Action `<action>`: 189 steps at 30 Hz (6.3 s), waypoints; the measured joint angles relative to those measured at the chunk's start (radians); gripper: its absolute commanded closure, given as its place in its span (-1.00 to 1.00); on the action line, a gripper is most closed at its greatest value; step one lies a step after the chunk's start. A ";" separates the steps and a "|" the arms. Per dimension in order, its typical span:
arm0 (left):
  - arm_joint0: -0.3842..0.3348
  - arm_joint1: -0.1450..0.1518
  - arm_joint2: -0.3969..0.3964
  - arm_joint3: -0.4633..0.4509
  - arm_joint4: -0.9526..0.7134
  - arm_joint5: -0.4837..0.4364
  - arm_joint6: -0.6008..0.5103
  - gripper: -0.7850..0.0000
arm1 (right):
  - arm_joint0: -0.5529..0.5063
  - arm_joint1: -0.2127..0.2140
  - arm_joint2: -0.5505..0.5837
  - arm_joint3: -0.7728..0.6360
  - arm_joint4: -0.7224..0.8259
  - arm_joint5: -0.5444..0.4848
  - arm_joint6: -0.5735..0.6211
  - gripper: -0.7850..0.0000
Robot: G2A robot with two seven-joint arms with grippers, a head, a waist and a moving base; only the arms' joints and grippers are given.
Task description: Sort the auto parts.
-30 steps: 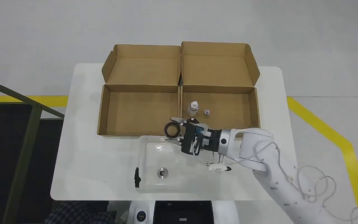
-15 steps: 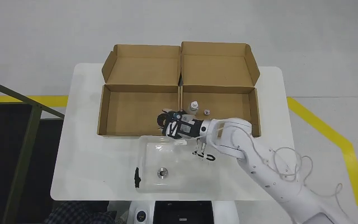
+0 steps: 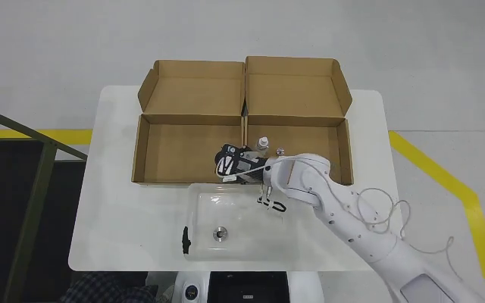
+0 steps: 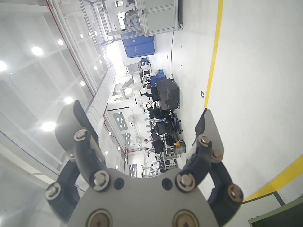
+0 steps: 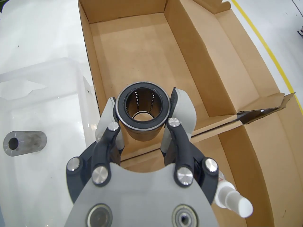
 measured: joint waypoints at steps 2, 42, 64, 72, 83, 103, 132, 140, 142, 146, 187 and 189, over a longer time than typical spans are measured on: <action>0.000 0.000 0.000 0.000 0.000 0.000 0.000 -1.00 | 0.005 -0.005 -0.007 0.014 0.000 0.003 0.003 0.72; 0.000 0.000 0.000 0.000 0.000 0.000 0.000 -1.00 | 0.042 -0.063 -0.034 0.113 -0.013 -0.032 0.064 0.04; 0.000 0.000 0.000 0.000 0.000 0.000 0.000 -1.00 | -0.050 -0.037 0.059 -0.157 -0.047 -0.126 0.069 0.00; 0.000 0.000 0.000 0.000 0.000 0.000 0.000 -1.00 | -0.183 -0.001 0.111 -0.333 -0.079 -0.224 0.085 -0.04; 0.000 0.000 0.000 0.000 0.000 0.000 0.000 -1.00 | -0.346 0.041 0.178 -0.448 -0.145 -0.312 0.079 -0.15; 0.000 0.000 0.000 0.000 0.000 0.000 0.000 -1.00 | -0.371 0.042 0.056 -0.339 -0.243 -0.335 0.080 -0.17; 0.000 0.000 0.000 0.000 0.000 0.000 0.000 -1.00 | -0.285 0.007 -0.067 -0.172 -0.245 -0.299 0.110 0.01; 0.000 0.000 0.000 0.000 0.000 0.000 0.000 -1.00 | -0.277 0.005 -0.073 -0.161 -0.241 -0.300 0.105 0.38; 0.000 0.000 0.000 0.000 0.000 0.000 0.000 -1.00 | -0.276 0.005 -0.070 -0.159 -0.236 -0.301 0.102 0.71; 0.000 0.000 0.000 0.000 0.000 0.000 0.000 -1.00 | -0.278 0.006 -0.067 -0.163 -0.231 -0.306 0.098 1.00; 0.000 0.000 0.000 0.000 0.000 0.000 0.000 -1.00 | -0.322 0.071 0.269 -0.447 -0.027 -0.315 -0.074 1.00; 0.000 0.000 0.000 0.000 0.000 0.000 0.000 -1.00 | -0.321 0.073 0.294 -0.455 -0.008 -0.307 -0.087 1.00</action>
